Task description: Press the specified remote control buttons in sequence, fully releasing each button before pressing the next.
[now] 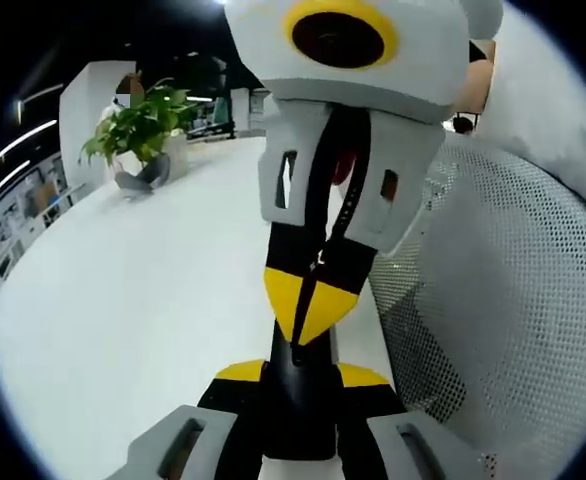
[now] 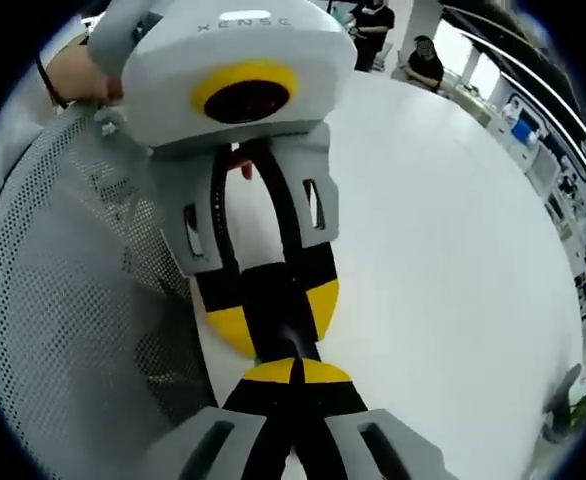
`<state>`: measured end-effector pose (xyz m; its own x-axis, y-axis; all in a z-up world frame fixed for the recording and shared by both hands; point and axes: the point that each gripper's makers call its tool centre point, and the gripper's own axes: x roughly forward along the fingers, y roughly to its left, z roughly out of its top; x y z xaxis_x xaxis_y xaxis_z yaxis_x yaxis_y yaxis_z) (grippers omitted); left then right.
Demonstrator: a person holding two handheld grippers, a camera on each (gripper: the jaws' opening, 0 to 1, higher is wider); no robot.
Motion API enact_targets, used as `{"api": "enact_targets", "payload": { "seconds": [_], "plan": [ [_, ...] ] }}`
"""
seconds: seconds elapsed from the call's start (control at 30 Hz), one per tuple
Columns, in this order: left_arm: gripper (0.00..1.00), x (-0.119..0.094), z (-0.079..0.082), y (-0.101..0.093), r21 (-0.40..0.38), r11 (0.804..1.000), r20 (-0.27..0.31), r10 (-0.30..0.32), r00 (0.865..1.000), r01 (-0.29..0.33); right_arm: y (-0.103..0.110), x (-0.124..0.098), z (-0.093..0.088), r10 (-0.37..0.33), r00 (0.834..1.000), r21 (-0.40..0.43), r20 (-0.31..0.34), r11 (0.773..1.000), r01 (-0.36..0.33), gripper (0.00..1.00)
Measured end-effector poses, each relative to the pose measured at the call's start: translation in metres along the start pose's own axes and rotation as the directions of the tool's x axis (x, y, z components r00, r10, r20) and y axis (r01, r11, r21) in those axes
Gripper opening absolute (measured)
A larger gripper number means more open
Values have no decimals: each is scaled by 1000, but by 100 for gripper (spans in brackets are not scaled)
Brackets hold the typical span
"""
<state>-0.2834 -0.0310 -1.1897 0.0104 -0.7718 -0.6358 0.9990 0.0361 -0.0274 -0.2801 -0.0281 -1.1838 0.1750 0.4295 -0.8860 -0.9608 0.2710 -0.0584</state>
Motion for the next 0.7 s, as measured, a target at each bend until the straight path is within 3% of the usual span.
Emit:
{"api": "enact_targets", "payload": {
  "seconds": [0.1,0.37,0.7],
  "plan": [
    [24,0,0,0,0,1000,-8,5,1000,-5,0,-1,1,-33,999,67,40,997,30,0],
    [24,0,-1,0,-15,1000,-10,27,1000,-27,4,2,5,-37,998,-8,42,999,37,0],
    [24,-1,-1,0,-36,998,19,44,999,-43,6,5,9,-24,1000,-83,-11,996,23,0]
  ]
}}
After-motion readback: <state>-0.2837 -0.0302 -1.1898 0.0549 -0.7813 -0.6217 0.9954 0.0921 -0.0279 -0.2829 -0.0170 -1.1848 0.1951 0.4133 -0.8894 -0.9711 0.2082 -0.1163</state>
